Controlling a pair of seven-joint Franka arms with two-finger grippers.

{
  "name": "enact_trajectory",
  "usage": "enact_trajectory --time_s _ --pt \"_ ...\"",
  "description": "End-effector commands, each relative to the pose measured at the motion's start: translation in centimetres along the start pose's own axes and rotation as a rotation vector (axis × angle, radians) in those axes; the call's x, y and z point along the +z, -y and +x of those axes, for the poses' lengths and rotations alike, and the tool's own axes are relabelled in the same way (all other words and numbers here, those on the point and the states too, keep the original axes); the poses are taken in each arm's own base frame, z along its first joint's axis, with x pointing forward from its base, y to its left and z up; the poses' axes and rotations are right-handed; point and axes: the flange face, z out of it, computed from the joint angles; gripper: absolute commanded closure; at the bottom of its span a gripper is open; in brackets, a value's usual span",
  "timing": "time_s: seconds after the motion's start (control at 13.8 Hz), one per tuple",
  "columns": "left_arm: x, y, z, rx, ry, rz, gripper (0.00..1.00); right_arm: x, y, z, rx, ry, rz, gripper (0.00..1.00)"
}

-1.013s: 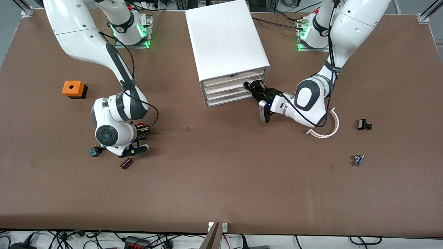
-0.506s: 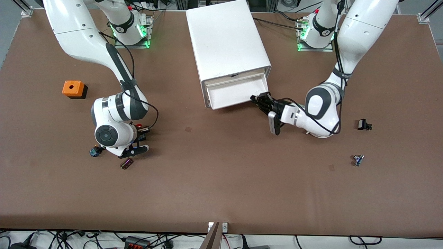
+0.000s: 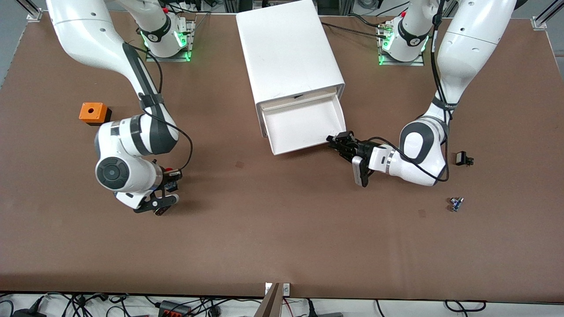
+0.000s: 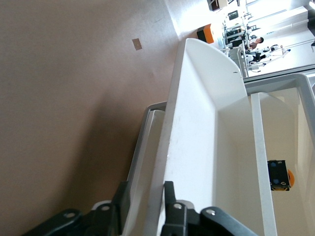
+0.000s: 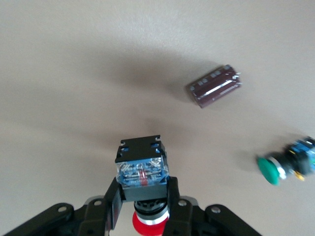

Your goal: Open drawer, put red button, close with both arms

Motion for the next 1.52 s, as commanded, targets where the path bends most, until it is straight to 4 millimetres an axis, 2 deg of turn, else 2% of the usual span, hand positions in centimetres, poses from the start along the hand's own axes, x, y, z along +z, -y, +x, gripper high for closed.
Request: enact_trajectory --time_s 0.0,0.14,0.29,0.43,0.58,0.72,0.8,1.16,1.3,1.45 --pt "-1.2 -0.1 0.4 -0.004 0.005 0.020 0.00 -3.6 0.0 -0.1 -0.001 0.008 0.007 1.00" --pt "-2.8 -1.5 0.3 -0.063 0.029 0.014 0.00 -6.6 1.1 -0.5 -0.017 -0.034 0.005 1.00" --pt "-5.2 -3.8 0.8 -0.130 0.085 0.082 0.00 -9.2 4.7 -0.5 -0.069 -0.081 0.019 1.00" --pt "-7.4 -6.2 1.9 -0.191 0.176 0.165 0.00 -10.8 8.0 -0.9 -0.117 -0.111 0.024 1.00" --pt "-10.2 -8.1 2.9 -0.266 0.237 0.265 0.00 -12.0 12.2 -1.1 -0.161 -0.140 0.032 1.00" --pt "-13.0 -9.5 3.4 -0.304 0.286 0.390 0.00 -14.3 17.1 -1.5 -0.139 -0.189 0.096 1.00" --pt "-14.2 -10.2 3.6 -0.310 0.314 0.453 0.00 -14.6 20.9 -2.2 -0.154 -0.199 0.093 1.00" --pt "-20.0 -13.5 3.7 -0.328 0.453 0.749 0.00 -15.1 32.2 -5.3 -0.133 -0.261 0.111 1.00" --pt "-23.0 -14.7 4.2 -0.323 0.452 0.901 0.00 -14.2 35.2 -5.6 -0.078 -0.257 0.127 1.00" --pt "-26.0 -16.0 5.0 -0.307 0.374 0.963 0.00 -12.8 37.5 -5.7 -0.048 -0.242 0.137 1.00"
